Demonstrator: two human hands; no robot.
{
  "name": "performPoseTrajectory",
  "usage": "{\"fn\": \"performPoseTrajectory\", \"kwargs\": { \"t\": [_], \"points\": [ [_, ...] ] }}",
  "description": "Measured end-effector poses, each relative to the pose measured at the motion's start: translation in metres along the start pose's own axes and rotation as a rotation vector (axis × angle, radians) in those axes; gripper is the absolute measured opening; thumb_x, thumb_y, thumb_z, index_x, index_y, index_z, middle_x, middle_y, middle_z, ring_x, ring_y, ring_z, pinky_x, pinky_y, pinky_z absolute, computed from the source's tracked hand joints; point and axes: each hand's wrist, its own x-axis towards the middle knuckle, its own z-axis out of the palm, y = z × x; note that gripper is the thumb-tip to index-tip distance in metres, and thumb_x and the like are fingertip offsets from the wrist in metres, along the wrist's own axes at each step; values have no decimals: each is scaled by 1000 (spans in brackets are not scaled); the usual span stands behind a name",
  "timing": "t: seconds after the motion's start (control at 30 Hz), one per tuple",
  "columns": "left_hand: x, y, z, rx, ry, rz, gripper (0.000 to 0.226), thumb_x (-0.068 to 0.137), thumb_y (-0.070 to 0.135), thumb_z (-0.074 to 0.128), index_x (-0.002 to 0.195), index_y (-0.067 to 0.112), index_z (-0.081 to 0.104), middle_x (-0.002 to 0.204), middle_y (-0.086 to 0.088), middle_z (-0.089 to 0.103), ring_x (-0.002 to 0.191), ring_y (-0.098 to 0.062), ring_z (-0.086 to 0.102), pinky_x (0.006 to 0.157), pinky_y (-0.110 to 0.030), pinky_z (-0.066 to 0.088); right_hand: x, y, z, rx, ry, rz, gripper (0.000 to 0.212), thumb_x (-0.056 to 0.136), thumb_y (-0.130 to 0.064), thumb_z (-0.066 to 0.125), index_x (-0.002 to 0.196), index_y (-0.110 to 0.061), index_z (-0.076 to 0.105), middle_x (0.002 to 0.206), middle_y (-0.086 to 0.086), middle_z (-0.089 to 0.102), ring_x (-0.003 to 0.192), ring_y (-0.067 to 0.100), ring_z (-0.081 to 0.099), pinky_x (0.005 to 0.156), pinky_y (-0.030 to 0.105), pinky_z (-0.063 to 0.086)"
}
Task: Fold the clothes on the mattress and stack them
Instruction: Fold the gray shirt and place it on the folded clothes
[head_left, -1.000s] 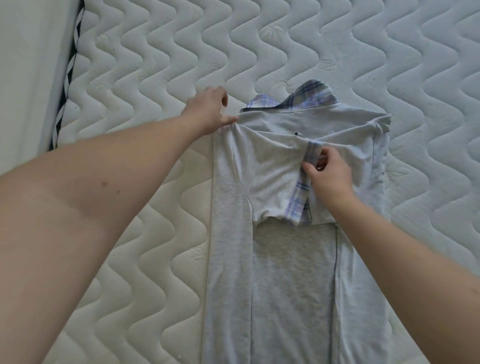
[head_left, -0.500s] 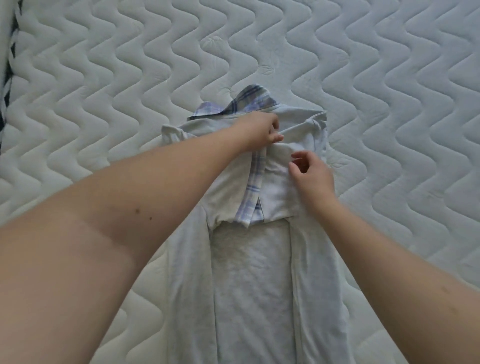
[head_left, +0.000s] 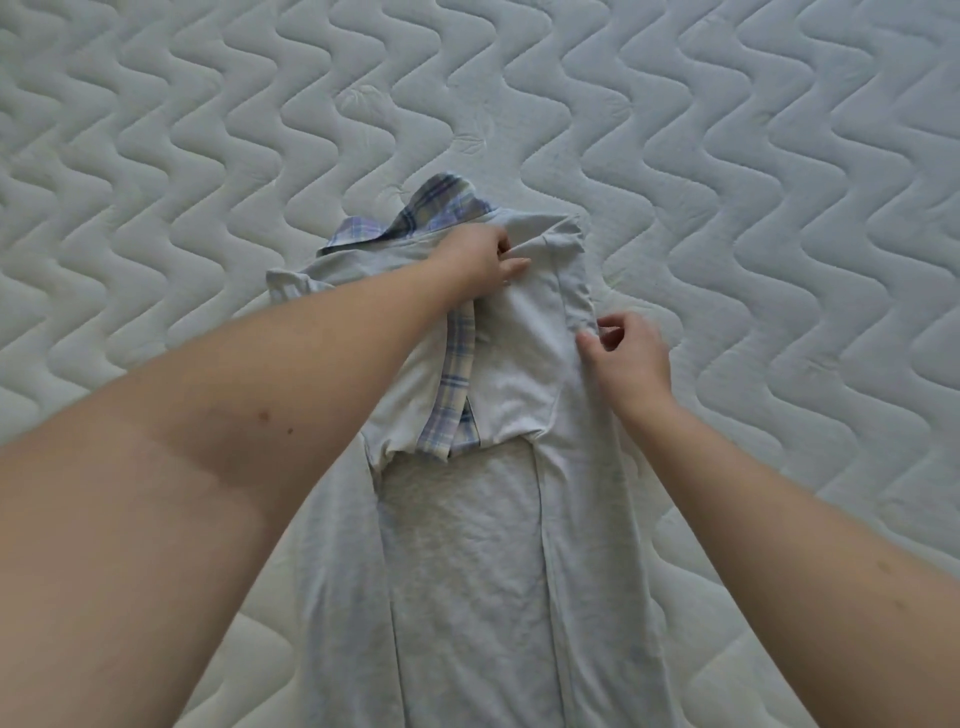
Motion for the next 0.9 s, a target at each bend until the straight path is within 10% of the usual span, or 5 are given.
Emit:
{"fn": "performPoseTrajectory", "kwargs": {
  "t": [0.37, 0.67, 0.9],
  "points": [
    [22, 41, 13, 2, 135, -155, 32, 96, 38, 57, 117, 14, 59, 123, -10, 61, 115, -29, 56, 95, -38, 43, -16, 22, -3, -138, 26, 8, 22, 86, -44, 66, 87, -24, 60, 90, -6, 62, 93, 20, 59, 86, 44, 50],
    [-124, -10, 44, -189, 501, 106, 31, 96, 27, 53, 123, 12, 58, 119, -9, 56, 110, -26, 53, 94, -40, 41, -98, 77, -14, -170, -59, -24, 29, 82, -44, 74, 95, -24, 57, 83, -9, 59, 83, 17, 58, 69, 35, 47],
    [-298, -50, 148, -8, 269, -140, 59, 97, 43, 38, 152, 21, 32, 160, -6, 25, 146, -22, 25, 113, -40, 22, -174, 113, -16, -258, -135, 95, 29, 84, -43, 71, 91, -18, 58, 91, 2, 64, 86, 25, 60, 69, 36, 44]
  ]
}}
